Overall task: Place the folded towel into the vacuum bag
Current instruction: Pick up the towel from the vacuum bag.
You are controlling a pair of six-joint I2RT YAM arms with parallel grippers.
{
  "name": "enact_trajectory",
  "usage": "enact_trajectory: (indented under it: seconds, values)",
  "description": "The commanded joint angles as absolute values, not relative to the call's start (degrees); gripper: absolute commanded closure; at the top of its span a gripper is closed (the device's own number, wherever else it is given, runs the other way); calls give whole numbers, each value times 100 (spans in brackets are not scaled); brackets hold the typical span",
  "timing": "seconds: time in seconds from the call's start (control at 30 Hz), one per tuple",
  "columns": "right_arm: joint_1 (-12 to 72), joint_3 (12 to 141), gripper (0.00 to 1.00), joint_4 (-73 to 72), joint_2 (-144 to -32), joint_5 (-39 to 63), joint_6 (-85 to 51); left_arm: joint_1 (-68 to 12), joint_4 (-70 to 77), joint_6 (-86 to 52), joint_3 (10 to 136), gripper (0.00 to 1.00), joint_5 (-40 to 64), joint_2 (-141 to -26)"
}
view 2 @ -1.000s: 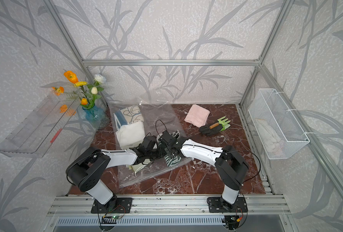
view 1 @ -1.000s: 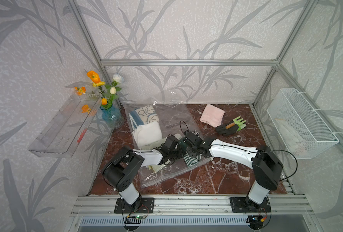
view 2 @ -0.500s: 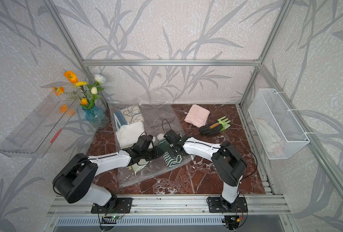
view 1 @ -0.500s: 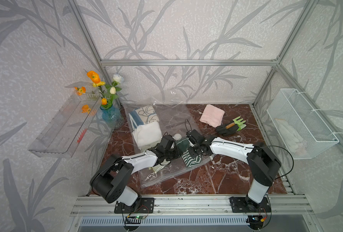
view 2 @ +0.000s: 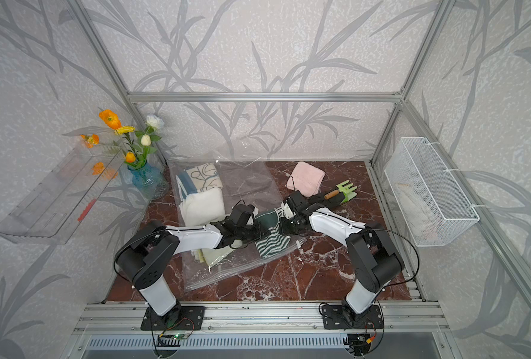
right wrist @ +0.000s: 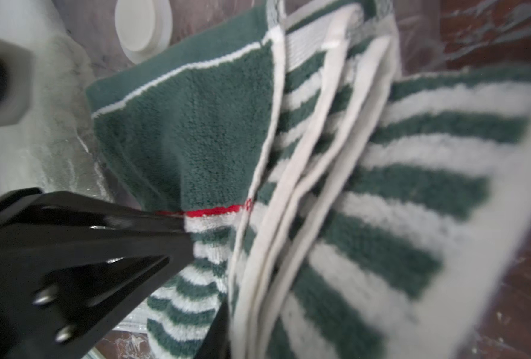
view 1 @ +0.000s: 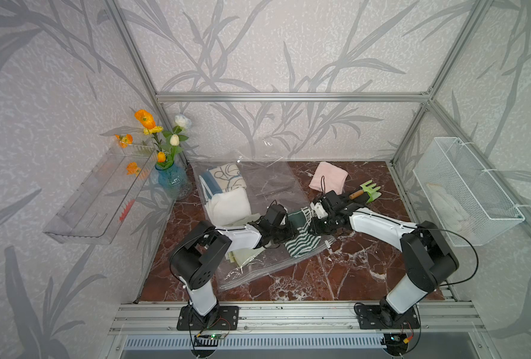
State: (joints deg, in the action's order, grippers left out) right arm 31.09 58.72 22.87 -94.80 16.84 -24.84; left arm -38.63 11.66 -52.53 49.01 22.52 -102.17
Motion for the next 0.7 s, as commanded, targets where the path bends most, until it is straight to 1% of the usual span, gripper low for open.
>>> enact_trajectory:
  seconds: [0.0, 0.1, 0.3, 0.43, 0.6, 0.67]
  values:
    - [3296, 5884, 85, 2307, -9173, 1458, -2528, -3897, 989, -5079, 5091, 84, 2226, -10635]
    - [3684, 6120, 90, 2418, -9133, 1067, -2466, -3894, 1033, -5099, 5059, 84, 2291, -10823]
    - [4259, 6449, 92, 2463, -9745, 840, -2553, -3736, 1049, -5080, 4803, 83, 2349, -10488]
    - [4190, 6272, 94, 2469, -10266, 579, -2664, -3532, 768, -4978, 4543, 82, 2478, -9917]
    - [4166, 6230, 93, 2597, -10212, 334, -2460, -3374, -194, -4633, 4294, 82, 2341, -8849]
    - [4267, 6352, 91, 2676, -10122, 196, -2330, -3279, -519, -4505, 4197, 82, 2213, -8539]
